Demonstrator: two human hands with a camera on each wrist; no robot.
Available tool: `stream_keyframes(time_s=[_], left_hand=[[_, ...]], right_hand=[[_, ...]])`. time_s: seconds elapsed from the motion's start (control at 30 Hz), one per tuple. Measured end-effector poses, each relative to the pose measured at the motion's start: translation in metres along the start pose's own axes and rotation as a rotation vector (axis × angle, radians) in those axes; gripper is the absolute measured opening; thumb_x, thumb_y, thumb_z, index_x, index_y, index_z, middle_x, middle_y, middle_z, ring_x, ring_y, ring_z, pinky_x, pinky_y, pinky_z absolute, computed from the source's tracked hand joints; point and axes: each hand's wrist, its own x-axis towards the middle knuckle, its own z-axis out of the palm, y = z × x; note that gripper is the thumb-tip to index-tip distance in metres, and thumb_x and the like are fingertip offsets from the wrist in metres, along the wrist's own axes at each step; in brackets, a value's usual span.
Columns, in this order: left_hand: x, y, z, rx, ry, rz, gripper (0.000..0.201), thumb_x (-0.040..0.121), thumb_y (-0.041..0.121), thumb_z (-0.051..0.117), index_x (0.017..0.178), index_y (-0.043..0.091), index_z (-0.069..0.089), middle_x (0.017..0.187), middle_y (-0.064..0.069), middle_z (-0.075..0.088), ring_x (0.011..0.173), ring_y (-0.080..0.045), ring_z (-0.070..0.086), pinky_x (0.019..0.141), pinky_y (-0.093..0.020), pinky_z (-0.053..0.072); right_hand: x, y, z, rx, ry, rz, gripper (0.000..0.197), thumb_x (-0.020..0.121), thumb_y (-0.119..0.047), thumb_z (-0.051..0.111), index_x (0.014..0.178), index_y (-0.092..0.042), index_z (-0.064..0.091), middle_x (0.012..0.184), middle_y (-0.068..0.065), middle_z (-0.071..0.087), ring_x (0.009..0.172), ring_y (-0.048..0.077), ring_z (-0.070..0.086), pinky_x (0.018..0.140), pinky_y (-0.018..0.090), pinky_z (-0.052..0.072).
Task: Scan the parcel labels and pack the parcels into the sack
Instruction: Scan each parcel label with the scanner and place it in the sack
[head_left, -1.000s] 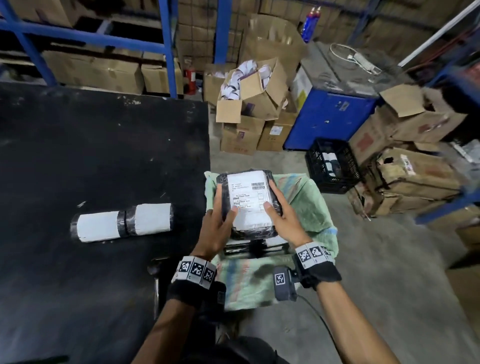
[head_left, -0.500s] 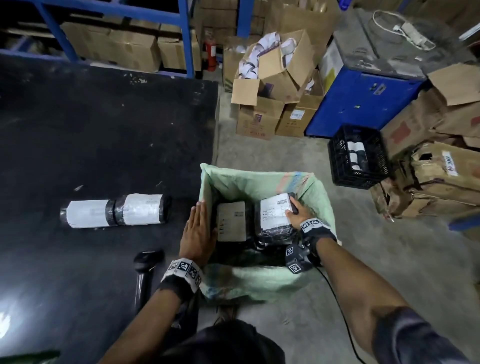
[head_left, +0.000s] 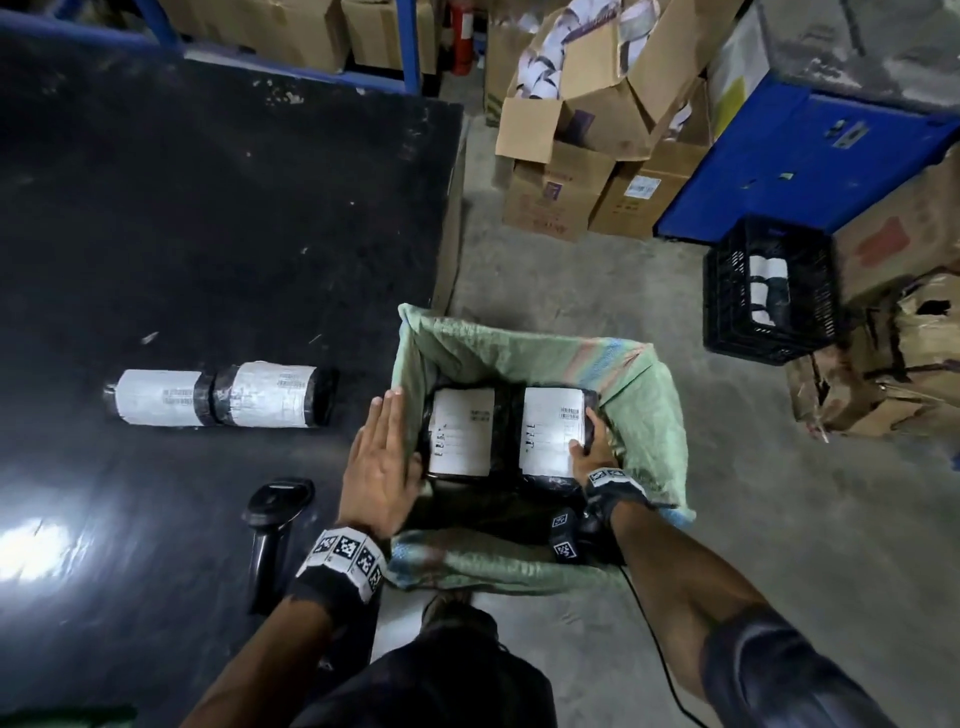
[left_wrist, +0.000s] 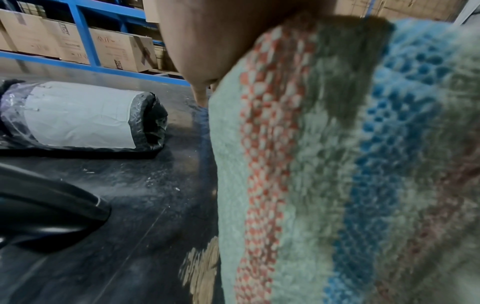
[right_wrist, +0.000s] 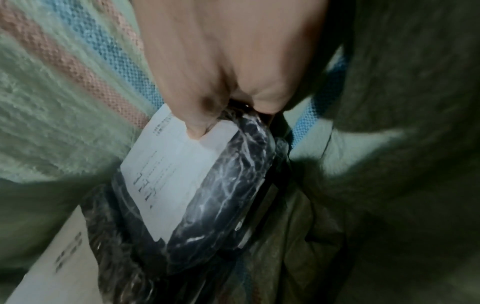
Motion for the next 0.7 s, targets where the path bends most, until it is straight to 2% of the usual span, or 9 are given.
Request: stream_keyframes(time_s=[0.1, 0.2, 0.33, 0.43, 0.47, 0.5, 0.57, 0.63, 0.7], left_hand=[[0.0, 0.003, -0.001, 0.025, -0.001, -0.018, 0.097, 0.09, 0.008, 0.063, 0.165, 0.011, 0.002, 0.174, -0.006, 0.011, 0.161, -0.022, 0.008, 0.127, -0.035, 0.013], [0.0, 0.004, -0.001, 0.042, 0.004, -0.032, 0.099, 0.091, 0.011, 0.065, 0.165, 0.013, 0.0, 0.173, -0.007, 0.012, 0.161, -0.023, 0.011, 0.125, -0.031, 0.01], [-0.002, 0.007, -0.005, 0.001, -0.003, -0.061, 0.098, 0.093, 0.011, 0.066, 0.166, 0.016, 0.0, 0.172, -0.009, 0.019, 0.16, -0.027, 0.019, 0.128, -0.04, 0.021], [-0.004, 0.008, -0.015, -0.024, -0.021, -0.088, 0.096, 0.094, 0.013, 0.065, 0.166, 0.019, 0.002, 0.168, -0.012, 0.029, 0.156, -0.032, 0.028, 0.121, -0.05, 0.032], [-0.004, 0.008, -0.02, -0.027, -0.041, -0.094, 0.096, 0.094, 0.015, 0.065, 0.166, 0.021, 0.002, 0.166, -0.014, 0.033, 0.153, -0.034, 0.032, 0.118, -0.053, 0.035], [-0.003, 0.009, -0.025, -0.032, -0.065, -0.097, 0.095, 0.095, 0.017, 0.064, 0.166, 0.023, 0.002, 0.162, -0.016, 0.039, 0.149, -0.037, 0.038, 0.115, -0.056, 0.038], [-0.001, 0.009, -0.035, -0.064, -0.096, -0.091, 0.088, 0.097, 0.019, 0.062, 0.166, 0.024, 0.008, 0.146, -0.022, 0.054, 0.134, -0.042, 0.051, 0.108, -0.06, 0.045], [0.001, 0.006, -0.048, -0.087, -0.104, -0.072, 0.077, 0.097, 0.026, 0.058, 0.165, 0.023, 0.021, 0.123, -0.022, 0.065, 0.118, -0.043, 0.059, 0.098, -0.059, 0.05], [0.004, 0.001, -0.06, -0.097, -0.099, -0.052, 0.072, 0.089, 0.04, 0.049, 0.158, 0.022, 0.039, 0.11, -0.018, 0.07, 0.109, -0.042, 0.062, 0.092, -0.055, 0.053]], right_hand=[[0.006, 0.004, 0.008, -0.154, 0.021, 0.119, 0.075, 0.095, -0.017, 0.051, 0.155, -0.042, 0.015, 0.15, 0.02, 0.037, 0.133, 0.04, 0.044, 0.113, 0.051, 0.034], [0.003, 0.0, 0.012, -0.234, 0.022, 0.16, 0.074, 0.098, -0.023, 0.046, 0.154, -0.05, 0.005, 0.155, 0.02, 0.025, 0.139, 0.041, 0.034, 0.115, 0.053, 0.028], [0.0, -0.015, 0.004, -0.263, -0.08, 0.212, 0.073, 0.101, -0.018, 0.042, 0.156, -0.044, 0.0, 0.162, 0.018, 0.008, 0.144, 0.036, 0.028, 0.114, 0.042, 0.027], [0.001, -0.031, -0.005, -0.356, -0.195, 0.199, 0.089, 0.096, -0.018, 0.047, 0.155, -0.038, -0.017, 0.166, 0.009, -0.005, 0.142, 0.036, 0.034, 0.105, 0.037, 0.038], [0.0, -0.04, -0.008, -0.383, -0.236, 0.204, 0.093, 0.096, -0.02, 0.05, 0.154, -0.032, -0.022, 0.166, 0.006, -0.01, 0.144, 0.035, 0.031, 0.108, 0.037, 0.038], [-0.003, -0.049, -0.012, -0.408, -0.278, 0.206, 0.091, 0.098, -0.022, 0.05, 0.155, -0.022, -0.02, 0.166, 0.005, -0.014, 0.149, 0.032, 0.023, 0.114, 0.036, 0.032], [-0.011, -0.07, -0.022, -0.459, -0.335, 0.208, 0.074, 0.104, -0.027, 0.046, 0.157, -0.004, 0.0, 0.165, 0.009, -0.015, 0.153, 0.029, 0.007, 0.121, 0.033, 0.019], [-0.026, -0.097, -0.033, -0.486, -0.337, 0.176, 0.071, 0.103, -0.037, 0.043, 0.158, -0.009, 0.008, 0.166, 0.011, -0.005, 0.148, 0.028, 0.024, 0.115, 0.032, 0.027], [-0.047, -0.123, -0.041, -0.473, -0.384, 0.087, 0.065, 0.103, -0.04, 0.041, 0.158, -0.018, 0.015, 0.164, 0.008, 0.016, 0.12, 0.017, 0.049, 0.091, 0.024, 0.041]])
